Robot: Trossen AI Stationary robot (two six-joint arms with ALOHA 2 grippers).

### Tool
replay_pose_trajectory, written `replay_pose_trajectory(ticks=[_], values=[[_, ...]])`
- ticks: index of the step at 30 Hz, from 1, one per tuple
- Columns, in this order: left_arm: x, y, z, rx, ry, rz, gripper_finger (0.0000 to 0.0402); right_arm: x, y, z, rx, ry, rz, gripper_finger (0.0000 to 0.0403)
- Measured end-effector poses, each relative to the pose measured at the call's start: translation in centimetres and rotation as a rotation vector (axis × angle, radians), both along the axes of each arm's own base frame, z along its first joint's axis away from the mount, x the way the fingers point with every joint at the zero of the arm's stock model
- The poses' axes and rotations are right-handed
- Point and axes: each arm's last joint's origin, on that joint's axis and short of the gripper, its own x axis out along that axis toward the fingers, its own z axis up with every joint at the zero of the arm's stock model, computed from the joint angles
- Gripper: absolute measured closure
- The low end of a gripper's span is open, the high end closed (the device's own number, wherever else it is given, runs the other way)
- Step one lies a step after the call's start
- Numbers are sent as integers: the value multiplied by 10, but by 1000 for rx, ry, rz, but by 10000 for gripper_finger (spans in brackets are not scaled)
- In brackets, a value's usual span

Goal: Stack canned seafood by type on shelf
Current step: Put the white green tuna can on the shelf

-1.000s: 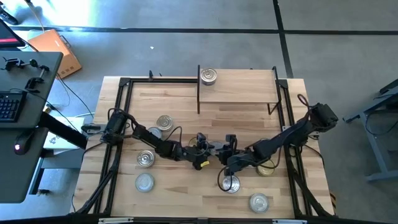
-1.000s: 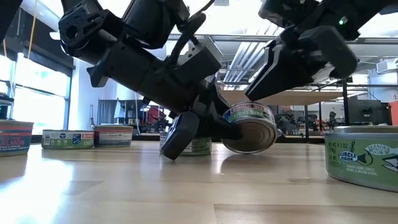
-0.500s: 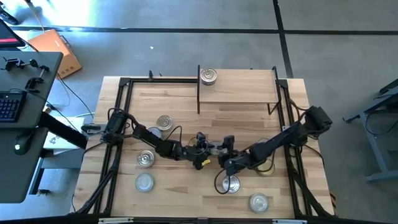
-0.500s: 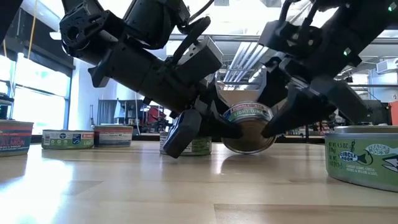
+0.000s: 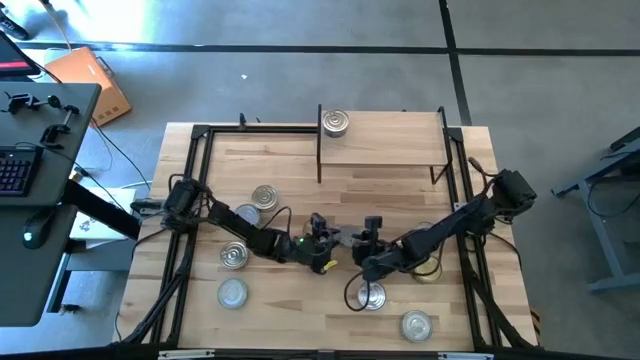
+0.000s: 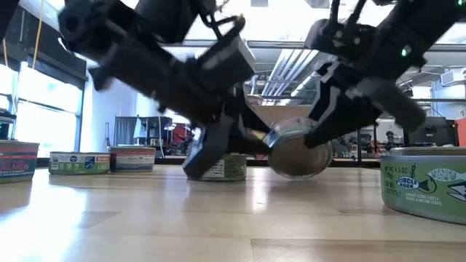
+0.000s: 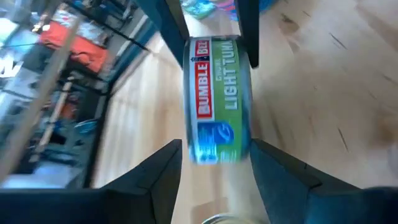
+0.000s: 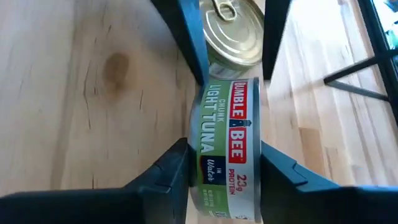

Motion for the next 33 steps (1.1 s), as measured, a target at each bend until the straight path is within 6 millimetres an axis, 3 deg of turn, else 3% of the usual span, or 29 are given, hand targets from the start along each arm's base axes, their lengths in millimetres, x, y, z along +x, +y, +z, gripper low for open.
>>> replay_pose_trajectory(ticks=[7,11,16,25,29,33], values=[[-21,-15,36,38,3,90,217,-5,4,63,-115,0,-114,284],[-35,-17,53,6,-23,195,216,-2,-10,101,-219,25,-175,284],[-55,-17,61,-80,-51,290,216,7,-61,123,-342,142,-294,284],[-74,-13,44,-135,-59,342,216,12,-183,123,-328,332,-486,284],[-76,-12,42,-147,-67,356,216,11,-219,123,-243,324,-499,284],[-76,-12,42,-151,-70,358,216,6,-242,125,-201,302,-529,273]])
